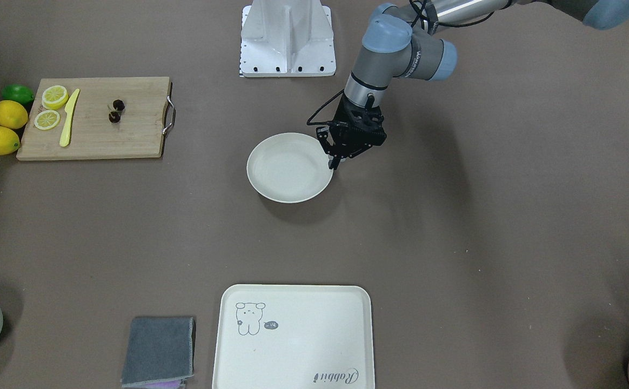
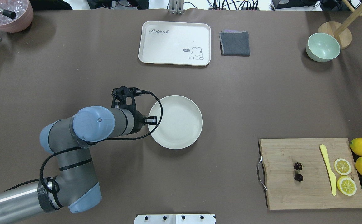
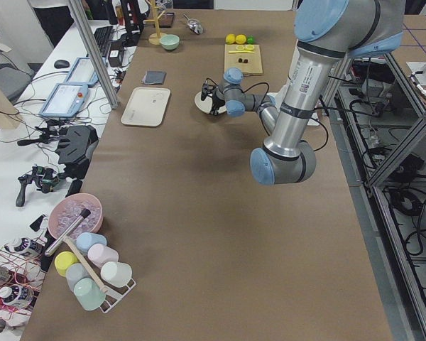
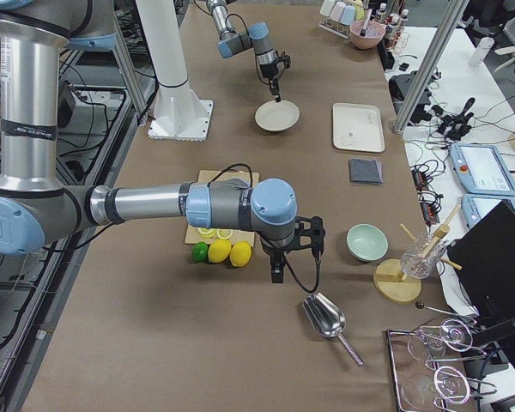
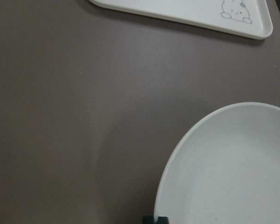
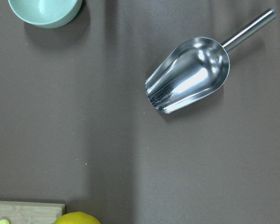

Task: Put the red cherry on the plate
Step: 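Slide the white bowl with the left gripper toward the table center, then release the bowl with the left gripper while the right gripper moves toward the board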

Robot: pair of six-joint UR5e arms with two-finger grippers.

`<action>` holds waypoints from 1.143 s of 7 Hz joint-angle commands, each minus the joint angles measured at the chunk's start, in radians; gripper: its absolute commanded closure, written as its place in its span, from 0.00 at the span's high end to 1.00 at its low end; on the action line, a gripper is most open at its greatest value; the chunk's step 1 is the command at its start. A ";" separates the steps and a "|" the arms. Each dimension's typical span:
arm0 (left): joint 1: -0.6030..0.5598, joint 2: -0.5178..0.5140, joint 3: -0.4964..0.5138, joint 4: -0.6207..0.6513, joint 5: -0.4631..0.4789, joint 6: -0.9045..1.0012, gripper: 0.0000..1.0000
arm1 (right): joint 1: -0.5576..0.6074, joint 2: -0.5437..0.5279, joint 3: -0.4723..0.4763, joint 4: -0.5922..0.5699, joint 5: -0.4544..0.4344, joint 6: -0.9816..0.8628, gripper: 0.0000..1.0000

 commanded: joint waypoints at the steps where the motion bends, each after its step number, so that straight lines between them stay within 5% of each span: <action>1: 0.012 0.000 0.009 0.003 0.005 -0.002 0.00 | -0.152 0.106 0.073 0.000 0.000 0.283 1.00; 2: 0.013 0.003 0.008 0.003 0.002 -0.002 0.00 | -0.232 0.174 0.097 0.000 -0.005 0.440 1.00; 3: 0.013 0.003 0.006 0.003 0.002 -0.002 0.26 | -0.305 0.210 0.123 0.008 -0.035 0.546 1.00; 4: 0.013 0.004 0.008 0.001 0.005 0.000 0.68 | -0.379 0.250 0.134 0.043 -0.066 0.658 1.00; 5: 0.006 0.006 0.003 -0.006 0.007 0.000 0.97 | -0.486 0.285 0.134 0.116 -0.145 0.815 1.00; 6: -0.029 0.006 -0.003 -0.009 0.005 0.001 0.97 | -0.578 0.295 0.133 0.227 -0.219 0.972 1.00; 8: -0.102 0.038 0.006 -0.081 0.005 0.006 0.98 | -0.668 0.275 0.140 0.264 -0.233 1.010 1.00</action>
